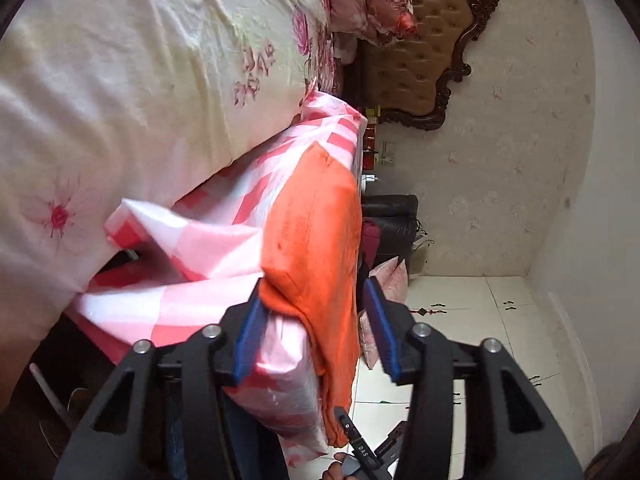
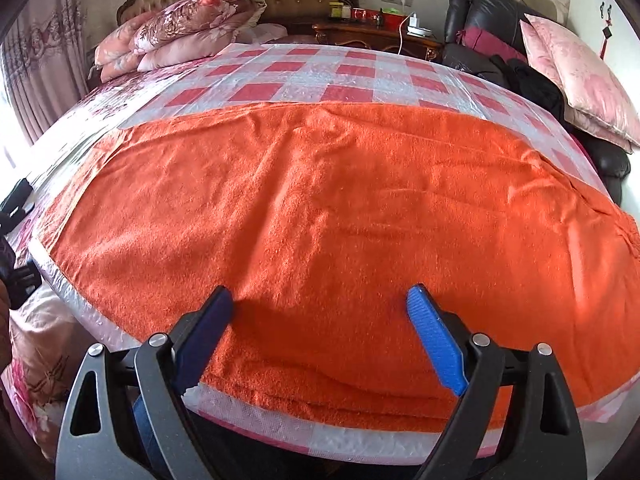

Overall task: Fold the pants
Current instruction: 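Grasp the pants edge with the left tool and lift it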

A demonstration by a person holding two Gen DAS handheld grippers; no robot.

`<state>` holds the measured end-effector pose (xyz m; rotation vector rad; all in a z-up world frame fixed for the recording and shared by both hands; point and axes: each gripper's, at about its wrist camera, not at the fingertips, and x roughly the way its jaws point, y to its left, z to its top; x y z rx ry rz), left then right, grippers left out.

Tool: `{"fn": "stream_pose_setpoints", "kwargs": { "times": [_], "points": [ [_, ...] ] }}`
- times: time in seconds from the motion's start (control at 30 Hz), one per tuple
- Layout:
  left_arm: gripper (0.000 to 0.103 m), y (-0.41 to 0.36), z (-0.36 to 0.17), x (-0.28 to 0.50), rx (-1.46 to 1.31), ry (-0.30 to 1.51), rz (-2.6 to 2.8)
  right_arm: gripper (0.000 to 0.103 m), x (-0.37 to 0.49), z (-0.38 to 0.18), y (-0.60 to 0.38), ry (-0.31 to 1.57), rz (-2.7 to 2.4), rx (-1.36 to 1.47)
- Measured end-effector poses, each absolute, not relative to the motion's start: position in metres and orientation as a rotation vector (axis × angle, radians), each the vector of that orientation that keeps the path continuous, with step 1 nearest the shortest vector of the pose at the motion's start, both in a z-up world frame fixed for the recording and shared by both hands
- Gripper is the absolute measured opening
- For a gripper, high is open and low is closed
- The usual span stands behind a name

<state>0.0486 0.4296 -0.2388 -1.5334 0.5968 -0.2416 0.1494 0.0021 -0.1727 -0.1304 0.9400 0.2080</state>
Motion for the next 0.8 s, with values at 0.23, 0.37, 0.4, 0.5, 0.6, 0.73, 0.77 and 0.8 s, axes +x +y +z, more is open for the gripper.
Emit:
{"fn": "stream_pose_setpoints", "kwargs": {
  "times": [0.23, 0.37, 0.4, 0.5, 0.6, 0.73, 0.77, 0.8],
  "points": [
    [0.013, 0.437, -0.194, 0.052, -1.364, 0.597, -0.187, 0.087, 0.148, -0.173, 0.002, 0.944, 0.207, -0.13],
    [0.014, 0.436, -0.191, 0.052, -1.354, 0.607, -0.152, 0.087, 0.149, -0.173, 0.003, 0.946, 0.21, -0.131],
    [0.017, 0.436, -0.194, 0.053, -1.377, 0.598, -0.167, 0.087, 0.15, -0.173, 0.003, 0.945, 0.212, -0.131],
    [0.047, 0.437, -0.204, 0.049, -1.425, 0.592, -0.148, 0.087, 0.15, -0.173, 0.003, 0.943, 0.216, -0.13],
    [0.052, 0.442, -0.217, 0.037, -1.469, 0.581, -0.103, 0.087, 0.149, -0.174, 0.002, 0.936, 0.219, -0.131],
    [0.052, 0.446, -0.243, 0.019, -1.577, 0.552, -0.084, 0.088, 0.149, -0.174, 0.002, 0.934, 0.219, -0.131],
    [0.052, 0.445, -0.247, 0.016, -1.593, 0.549, -0.091, 0.088, 0.149, -0.174, 0.002, 0.934, 0.219, -0.131],
    [0.052, 0.443, -0.253, 0.015, -1.612, 0.558, -0.102, 0.088, 0.149, -0.174, 0.002, 0.934, 0.219, -0.132]
  ]
}}
